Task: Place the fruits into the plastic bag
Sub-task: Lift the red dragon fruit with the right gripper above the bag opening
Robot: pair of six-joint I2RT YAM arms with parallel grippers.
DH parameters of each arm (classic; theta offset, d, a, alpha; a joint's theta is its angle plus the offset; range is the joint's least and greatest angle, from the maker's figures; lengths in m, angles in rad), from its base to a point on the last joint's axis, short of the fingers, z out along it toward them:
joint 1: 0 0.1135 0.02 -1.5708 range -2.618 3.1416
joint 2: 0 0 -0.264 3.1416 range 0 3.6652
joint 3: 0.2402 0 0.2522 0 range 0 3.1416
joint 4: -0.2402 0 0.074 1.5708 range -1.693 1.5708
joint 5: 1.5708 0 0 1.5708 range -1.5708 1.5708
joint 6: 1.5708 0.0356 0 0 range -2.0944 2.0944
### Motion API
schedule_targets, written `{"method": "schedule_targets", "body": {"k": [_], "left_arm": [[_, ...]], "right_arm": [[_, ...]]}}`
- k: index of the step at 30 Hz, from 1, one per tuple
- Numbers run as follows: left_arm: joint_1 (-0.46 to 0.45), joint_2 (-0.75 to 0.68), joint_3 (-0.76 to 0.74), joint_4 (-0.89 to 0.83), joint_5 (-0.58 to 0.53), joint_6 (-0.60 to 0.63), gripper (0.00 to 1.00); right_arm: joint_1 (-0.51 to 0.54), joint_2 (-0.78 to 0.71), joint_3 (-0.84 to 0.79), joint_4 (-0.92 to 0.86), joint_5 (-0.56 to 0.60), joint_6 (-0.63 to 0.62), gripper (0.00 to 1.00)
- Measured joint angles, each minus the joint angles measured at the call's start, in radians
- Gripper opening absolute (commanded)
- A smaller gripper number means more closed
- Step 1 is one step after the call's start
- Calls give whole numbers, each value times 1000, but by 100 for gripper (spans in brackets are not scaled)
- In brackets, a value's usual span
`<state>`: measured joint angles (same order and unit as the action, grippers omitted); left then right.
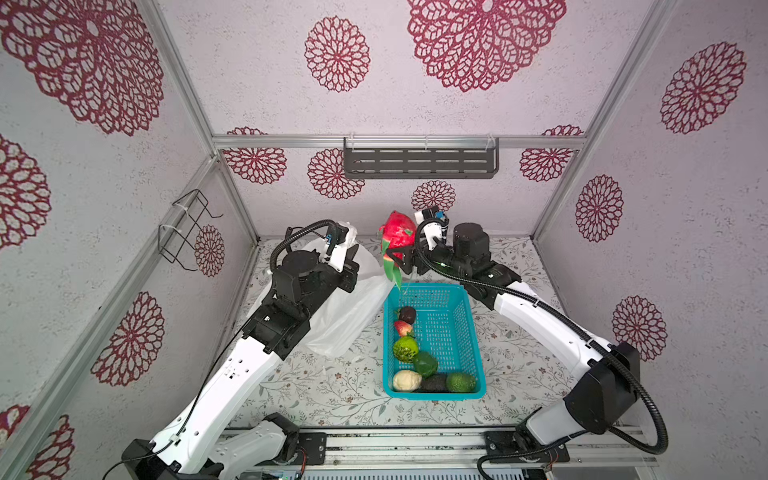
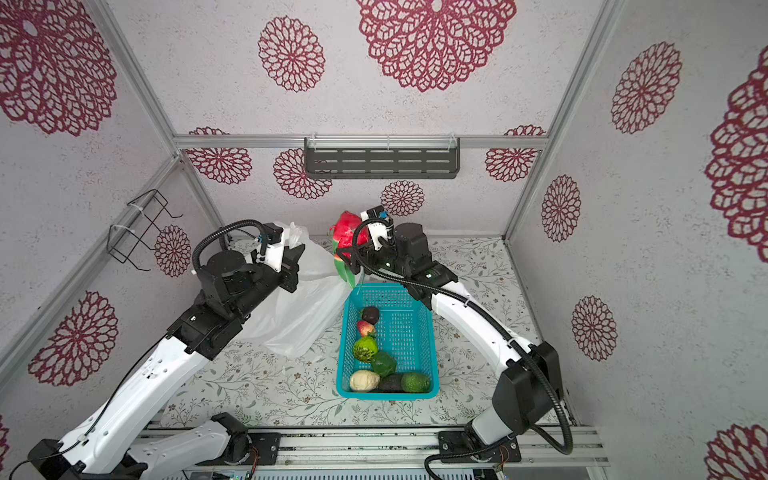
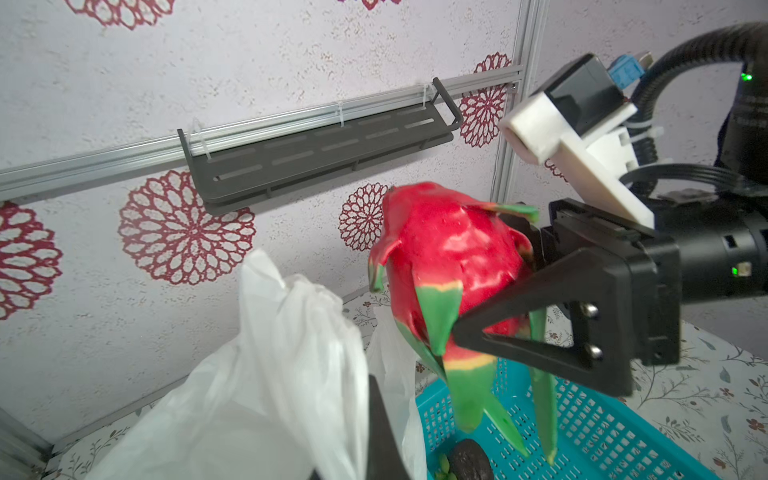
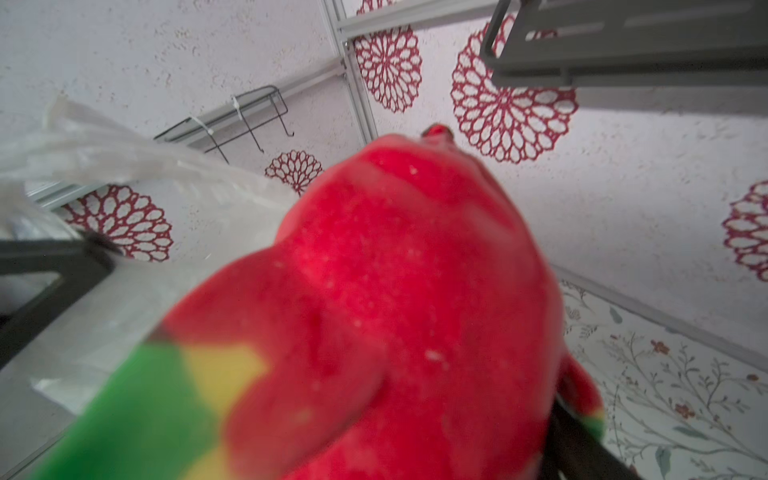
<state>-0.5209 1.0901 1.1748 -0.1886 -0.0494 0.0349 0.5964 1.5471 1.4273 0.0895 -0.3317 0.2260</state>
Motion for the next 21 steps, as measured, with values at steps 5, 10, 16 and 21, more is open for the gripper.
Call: {"method": "schedule_targets", "body": {"k": [5,10,16,21], "left_arm": [[0,0,-13,34,15,-14,0],[0,8,-13,58,19,-31,0],[0,30,-13,103,15,-62,0],[0,46,-14,127,16,-82,0]], "right_arm": [[5,75,-16,211,70,92,36],[24,147,-67,396,125,161,34],[67,164,-136,504,134,195,34],[95,164,-165,550,137,197,33]]}}
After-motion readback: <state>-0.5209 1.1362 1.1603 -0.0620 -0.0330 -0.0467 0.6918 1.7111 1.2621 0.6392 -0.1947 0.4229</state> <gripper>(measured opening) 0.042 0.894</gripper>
